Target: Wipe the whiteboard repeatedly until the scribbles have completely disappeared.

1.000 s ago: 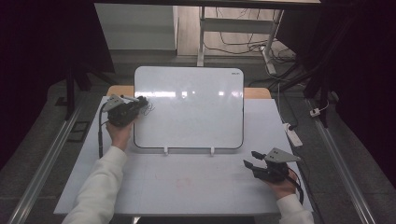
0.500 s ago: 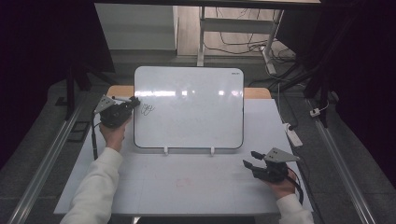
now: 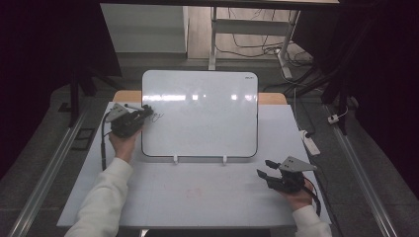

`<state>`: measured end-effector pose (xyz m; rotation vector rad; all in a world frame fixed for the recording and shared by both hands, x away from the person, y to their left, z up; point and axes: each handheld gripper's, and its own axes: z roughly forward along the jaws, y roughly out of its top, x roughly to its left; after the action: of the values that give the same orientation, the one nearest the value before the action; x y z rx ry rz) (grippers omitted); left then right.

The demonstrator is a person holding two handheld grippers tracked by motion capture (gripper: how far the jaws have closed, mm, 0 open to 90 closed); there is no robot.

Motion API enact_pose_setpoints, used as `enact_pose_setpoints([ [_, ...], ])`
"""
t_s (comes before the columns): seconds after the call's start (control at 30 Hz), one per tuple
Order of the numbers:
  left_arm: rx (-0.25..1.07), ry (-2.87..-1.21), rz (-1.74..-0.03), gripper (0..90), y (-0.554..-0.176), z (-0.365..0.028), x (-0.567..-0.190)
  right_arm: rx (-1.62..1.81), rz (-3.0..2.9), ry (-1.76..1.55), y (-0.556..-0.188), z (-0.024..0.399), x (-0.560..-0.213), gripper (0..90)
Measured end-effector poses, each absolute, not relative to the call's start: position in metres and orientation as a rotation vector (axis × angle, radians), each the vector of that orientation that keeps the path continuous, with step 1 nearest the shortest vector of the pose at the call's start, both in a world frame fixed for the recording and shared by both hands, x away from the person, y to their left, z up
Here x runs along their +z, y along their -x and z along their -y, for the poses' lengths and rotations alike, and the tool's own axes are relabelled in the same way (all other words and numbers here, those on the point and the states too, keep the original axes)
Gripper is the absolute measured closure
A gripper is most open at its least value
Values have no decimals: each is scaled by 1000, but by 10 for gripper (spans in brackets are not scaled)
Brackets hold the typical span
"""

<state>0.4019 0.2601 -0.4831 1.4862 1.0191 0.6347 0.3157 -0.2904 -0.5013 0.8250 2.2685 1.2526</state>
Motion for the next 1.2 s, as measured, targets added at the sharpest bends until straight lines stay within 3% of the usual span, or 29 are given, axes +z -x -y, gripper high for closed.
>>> enact_pose_setpoints([
  [0.13, 631, -1471, -1030, 778, -399, -264, -486, 1252, -2269, -820, -316, 290, -501, 481],
  [0.37, 598, -1570, -922, 777, -404, -215, -487, 1251, -2270, -819, -316, 288, -501, 481],
  [0.7, 641, -1482, -1026, 778, -397, -260, -488, 1256, -2268, -819, -316, 289, -501, 480],
  [1.0, 603, -1561, -938, 777, -400, -220, -489, 1253, -2273, -815, -316, 288, -501, 481],
  [1.2, 637, -1536, -973, 778, -399, -235, -488, 1255, -2274, -818, -316, 289, -502, 480],
])
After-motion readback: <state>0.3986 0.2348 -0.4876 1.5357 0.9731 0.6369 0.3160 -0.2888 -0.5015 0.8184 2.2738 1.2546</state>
